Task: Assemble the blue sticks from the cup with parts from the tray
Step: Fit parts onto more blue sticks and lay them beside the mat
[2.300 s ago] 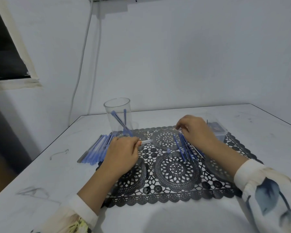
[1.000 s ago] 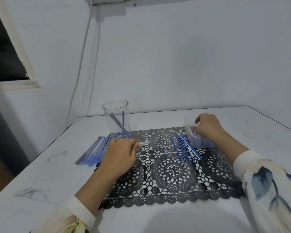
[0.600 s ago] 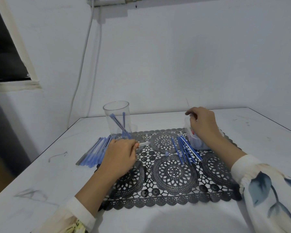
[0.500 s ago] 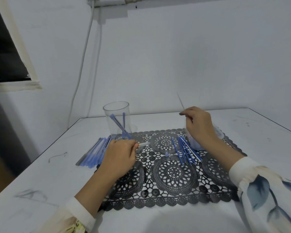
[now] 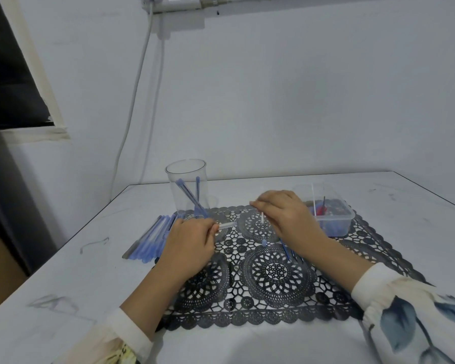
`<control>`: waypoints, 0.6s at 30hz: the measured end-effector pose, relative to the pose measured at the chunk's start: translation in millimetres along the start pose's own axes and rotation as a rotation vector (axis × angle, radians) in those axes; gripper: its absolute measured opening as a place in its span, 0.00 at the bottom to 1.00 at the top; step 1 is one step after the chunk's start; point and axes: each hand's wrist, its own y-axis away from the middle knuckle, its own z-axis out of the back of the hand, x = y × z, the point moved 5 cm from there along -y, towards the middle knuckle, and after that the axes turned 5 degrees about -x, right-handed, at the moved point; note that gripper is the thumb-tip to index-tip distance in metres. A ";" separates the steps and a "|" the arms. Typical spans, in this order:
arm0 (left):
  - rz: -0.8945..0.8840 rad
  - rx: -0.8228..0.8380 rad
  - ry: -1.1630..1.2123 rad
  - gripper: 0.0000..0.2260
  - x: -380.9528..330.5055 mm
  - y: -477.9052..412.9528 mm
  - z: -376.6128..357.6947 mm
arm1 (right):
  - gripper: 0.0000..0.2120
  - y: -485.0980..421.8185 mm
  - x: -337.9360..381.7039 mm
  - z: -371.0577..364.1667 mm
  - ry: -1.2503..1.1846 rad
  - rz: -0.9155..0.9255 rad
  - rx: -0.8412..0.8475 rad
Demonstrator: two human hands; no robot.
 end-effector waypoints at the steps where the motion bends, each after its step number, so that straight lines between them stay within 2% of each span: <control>1: 0.001 -0.003 0.000 0.12 0.3 -0.1 0.1 | 0.18 1.8 2.3 -2.3 -0.006 0.026 0.021; 5: 0.000 -0.011 -0.012 0.12 0.4 -0.6 1.0 | 0.28 6.3 8.8 -8.4 -0.025 0.067 0.166; 8: 0.005 -0.010 -0.007 0.12 0.4 -0.3 1.4 | 0.31 8.8 10.8 -9.9 -0.033 0.055 0.233; 18: 0.017 0.000 0.001 0.12 -0.6 -0.8 1.7 | 0.31 6.8 6.7 -1.7 0.034 0.002 0.149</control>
